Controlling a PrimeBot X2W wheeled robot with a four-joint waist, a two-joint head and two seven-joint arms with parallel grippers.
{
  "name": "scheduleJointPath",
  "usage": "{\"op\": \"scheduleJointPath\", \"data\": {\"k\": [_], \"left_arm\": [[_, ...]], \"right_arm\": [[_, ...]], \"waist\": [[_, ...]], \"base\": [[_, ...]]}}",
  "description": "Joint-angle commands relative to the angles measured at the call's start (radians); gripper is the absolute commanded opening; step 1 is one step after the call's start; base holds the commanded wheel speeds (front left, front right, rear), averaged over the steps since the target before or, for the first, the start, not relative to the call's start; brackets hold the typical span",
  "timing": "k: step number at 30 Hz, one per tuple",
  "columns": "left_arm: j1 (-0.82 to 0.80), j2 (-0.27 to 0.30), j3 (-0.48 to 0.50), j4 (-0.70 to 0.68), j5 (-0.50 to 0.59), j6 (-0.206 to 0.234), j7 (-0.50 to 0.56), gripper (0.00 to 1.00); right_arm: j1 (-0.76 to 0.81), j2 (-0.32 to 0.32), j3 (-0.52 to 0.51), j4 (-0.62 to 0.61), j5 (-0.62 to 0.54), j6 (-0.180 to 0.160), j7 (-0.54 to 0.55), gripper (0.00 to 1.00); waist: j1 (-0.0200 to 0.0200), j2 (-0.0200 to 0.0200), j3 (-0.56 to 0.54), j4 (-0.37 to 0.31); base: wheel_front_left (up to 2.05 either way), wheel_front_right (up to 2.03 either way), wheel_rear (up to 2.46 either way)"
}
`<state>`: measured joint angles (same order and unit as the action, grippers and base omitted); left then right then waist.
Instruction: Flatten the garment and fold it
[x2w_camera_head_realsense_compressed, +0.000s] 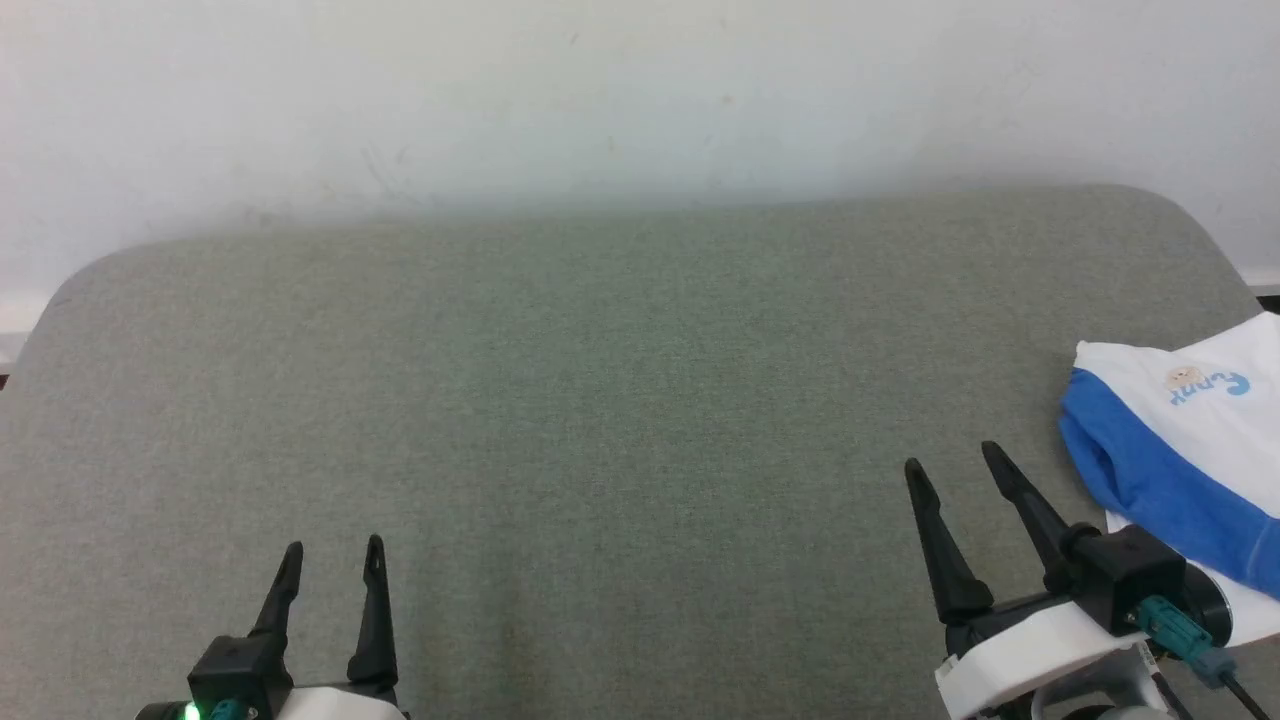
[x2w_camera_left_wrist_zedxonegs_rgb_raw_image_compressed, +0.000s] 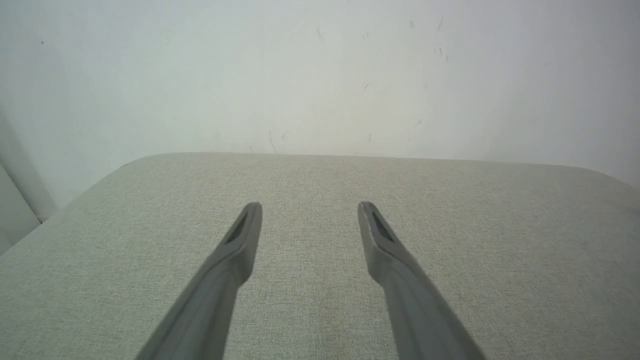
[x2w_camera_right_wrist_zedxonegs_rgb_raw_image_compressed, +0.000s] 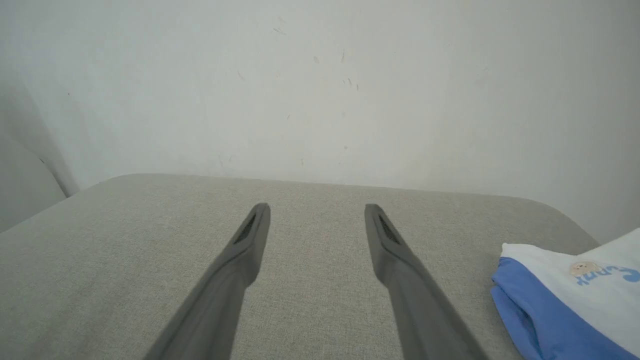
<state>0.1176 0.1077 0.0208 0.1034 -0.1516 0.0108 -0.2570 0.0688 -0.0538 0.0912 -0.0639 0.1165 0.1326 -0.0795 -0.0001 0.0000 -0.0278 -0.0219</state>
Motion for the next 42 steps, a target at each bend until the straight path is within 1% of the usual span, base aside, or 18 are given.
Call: {"op": "scheduleJointPath", "data": {"k": [1,4,5,42], "left_arm": [[0.002,0.003,-0.003,0.002,-0.002,0.004,-0.004,1.00],[-0.005,0.004,-0.007,0.001,-0.001,0.007,-0.004,1.00],[-0.001,0.000,-0.004,0.000,0.000,0.000,0.000,0.00],[-0.032,-0.017,-0.008,-0.028,0.041,-0.003,0.070,0.00]], "right_arm": [[0.008,0.003,0.002,-0.006,0.006,-0.002,0.004,1.00],[0.008,0.003,0.002,-0.007,0.008,-0.002,0.002,1.00],[0.000,0.000,0.002,-0.002,0.001,0.000,0.001,0.00],[-0.019,0.001,-0.022,0.017,-0.031,0.000,0.021,0.00]], "waist": [[0.0001,0.0000,0.003,0.007],[0.0001,0.0000,0.009,0.015],[0.0001,0.0000,0.006,0.013],[0.0002,0.0000,0.013,0.016]], "base": [[0.00,0.00,0.00],[0.00,0.00,0.00],[0.00,0.00,0.00],[0.00,0.00,0.00]]}}
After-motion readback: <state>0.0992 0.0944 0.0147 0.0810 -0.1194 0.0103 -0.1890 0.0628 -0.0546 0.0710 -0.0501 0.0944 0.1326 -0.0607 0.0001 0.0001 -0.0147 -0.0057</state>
